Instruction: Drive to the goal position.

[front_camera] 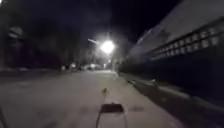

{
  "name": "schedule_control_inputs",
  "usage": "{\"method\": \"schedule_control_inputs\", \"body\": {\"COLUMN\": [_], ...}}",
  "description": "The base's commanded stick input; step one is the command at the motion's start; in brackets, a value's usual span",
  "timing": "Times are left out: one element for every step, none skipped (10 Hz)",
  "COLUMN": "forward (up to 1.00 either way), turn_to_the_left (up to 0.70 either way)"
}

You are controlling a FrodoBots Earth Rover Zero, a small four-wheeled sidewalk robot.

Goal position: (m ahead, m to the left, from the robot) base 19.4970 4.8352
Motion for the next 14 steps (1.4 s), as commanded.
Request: {"method": "schedule_control_inputs", "body": {"forward": [0.70, 0.70, 0.70, 0.70, 0.70, 0.70, 0.70, 0.70, 0.70, 0.70, 0.70, 0.70, 0.70, 0.70], "turn_to_the_left": [0.00, 0.00, -0.06, -0.10, -0.10, 0.00, 0.00, 0.00, 0.00, 0.00, 0.00, 0.00, 0.00, -0.02]}}
